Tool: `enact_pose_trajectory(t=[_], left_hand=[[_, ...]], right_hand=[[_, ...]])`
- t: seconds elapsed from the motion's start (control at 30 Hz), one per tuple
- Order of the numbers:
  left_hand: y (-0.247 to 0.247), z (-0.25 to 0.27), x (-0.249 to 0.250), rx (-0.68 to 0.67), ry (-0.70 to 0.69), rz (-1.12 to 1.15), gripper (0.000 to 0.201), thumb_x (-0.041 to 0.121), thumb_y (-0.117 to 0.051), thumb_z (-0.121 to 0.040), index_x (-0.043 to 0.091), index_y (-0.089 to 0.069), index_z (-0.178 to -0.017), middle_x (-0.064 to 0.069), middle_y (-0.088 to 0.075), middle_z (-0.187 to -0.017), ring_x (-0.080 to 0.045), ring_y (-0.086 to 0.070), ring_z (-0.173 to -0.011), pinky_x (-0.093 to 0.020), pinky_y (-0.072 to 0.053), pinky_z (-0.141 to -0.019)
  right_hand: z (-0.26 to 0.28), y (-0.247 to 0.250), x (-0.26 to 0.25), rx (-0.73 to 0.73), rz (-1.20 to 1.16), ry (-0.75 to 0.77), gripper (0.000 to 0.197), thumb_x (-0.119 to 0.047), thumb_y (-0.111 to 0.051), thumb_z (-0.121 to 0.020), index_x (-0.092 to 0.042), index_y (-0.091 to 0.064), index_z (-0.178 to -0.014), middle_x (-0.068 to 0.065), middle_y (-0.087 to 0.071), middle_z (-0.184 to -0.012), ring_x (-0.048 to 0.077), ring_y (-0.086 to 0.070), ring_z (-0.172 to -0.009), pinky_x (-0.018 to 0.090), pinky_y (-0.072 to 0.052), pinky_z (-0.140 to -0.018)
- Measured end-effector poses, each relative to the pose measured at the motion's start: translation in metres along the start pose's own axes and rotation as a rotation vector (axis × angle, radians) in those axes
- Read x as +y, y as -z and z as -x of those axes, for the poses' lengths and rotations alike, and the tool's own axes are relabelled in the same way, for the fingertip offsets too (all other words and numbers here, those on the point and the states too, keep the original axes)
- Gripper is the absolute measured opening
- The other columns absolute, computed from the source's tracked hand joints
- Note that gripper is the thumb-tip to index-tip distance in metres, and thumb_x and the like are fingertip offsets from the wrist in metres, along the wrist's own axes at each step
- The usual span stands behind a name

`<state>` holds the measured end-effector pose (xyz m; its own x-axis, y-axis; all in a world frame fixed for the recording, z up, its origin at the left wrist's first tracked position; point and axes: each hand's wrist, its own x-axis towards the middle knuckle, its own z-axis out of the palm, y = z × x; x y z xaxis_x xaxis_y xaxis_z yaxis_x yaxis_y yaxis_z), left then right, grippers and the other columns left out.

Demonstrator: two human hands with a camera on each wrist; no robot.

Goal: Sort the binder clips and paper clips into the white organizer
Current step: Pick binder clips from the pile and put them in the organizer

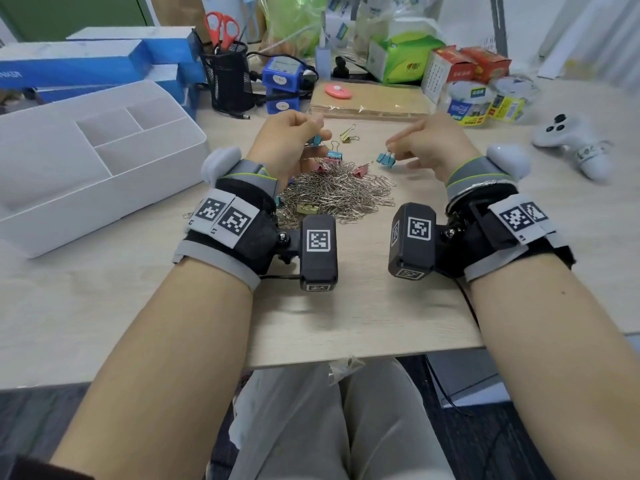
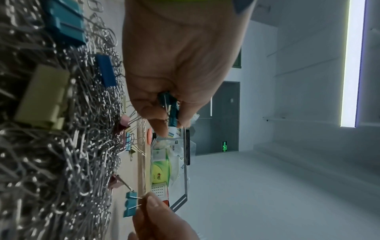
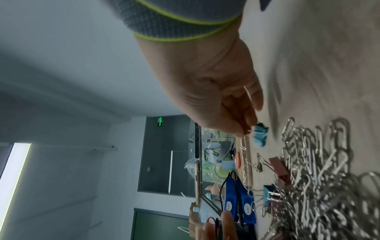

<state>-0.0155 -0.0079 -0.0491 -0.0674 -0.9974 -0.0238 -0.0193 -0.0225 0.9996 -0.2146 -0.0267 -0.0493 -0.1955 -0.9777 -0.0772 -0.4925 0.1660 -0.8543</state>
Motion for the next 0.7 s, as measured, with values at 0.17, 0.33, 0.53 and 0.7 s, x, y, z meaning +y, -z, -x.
enact_pose_trajectory(t=[0.17,0.33,0.53,0.7], left_hand=[[-0.003,-0.001,0.001,-0.017,0.0,-0.017,0.025,0.023,-0.045,-0.1,0.017,-0.059,-0.08,0.002,-0.047,-0.072,-0.007,-0.043,-0.053,-0.013,-0.031,-0.035],[-0.002,0.0,0.003,0.016,-0.008,-0.012,0.038,0.042,-0.05,-0.094,0.014,-0.051,-0.07,0.002,-0.042,-0.068,-0.008,-0.041,-0.051,-0.013,-0.029,-0.032],[-0.005,0.002,0.001,0.0,-0.034,-0.038,0.033,0.045,-0.055,-0.091,0.017,-0.051,-0.073,0.001,-0.065,-0.079,-0.002,-0.06,-0.047,-0.012,-0.037,-0.035],[0.0,0.0,0.0,-0.006,-0.062,0.008,0.019,0.034,-0.058,-0.092,0.016,-0.054,-0.085,-0.001,-0.063,-0.074,-0.001,-0.06,-0.043,-0.012,-0.037,-0.033]], right_hand=[[0.012,-0.007,-0.011,-0.008,-0.277,0.181,0.017,0.001,-0.067,-0.081,-0.014,-0.06,-0.078,0.005,-0.062,-0.072,0.005,-0.063,-0.055,0.019,-0.056,-0.058],[0.02,-0.013,-0.018,-0.051,-0.436,0.245,0.018,0.006,-0.066,-0.081,-0.011,-0.061,-0.078,0.003,-0.065,-0.063,0.005,-0.065,-0.052,0.022,-0.059,-0.059],[0.028,-0.026,-0.029,-0.136,-0.498,0.314,0.015,0.007,-0.066,-0.081,-0.008,-0.062,-0.081,0.003,-0.067,-0.065,0.008,-0.068,-0.056,0.022,-0.058,-0.057],[0.032,-0.045,-0.047,-0.172,-0.444,0.392,0.02,0.012,-0.06,-0.082,-0.007,-0.06,-0.077,0.008,-0.065,-0.065,0.011,-0.068,-0.052,0.027,-0.059,-0.056]])
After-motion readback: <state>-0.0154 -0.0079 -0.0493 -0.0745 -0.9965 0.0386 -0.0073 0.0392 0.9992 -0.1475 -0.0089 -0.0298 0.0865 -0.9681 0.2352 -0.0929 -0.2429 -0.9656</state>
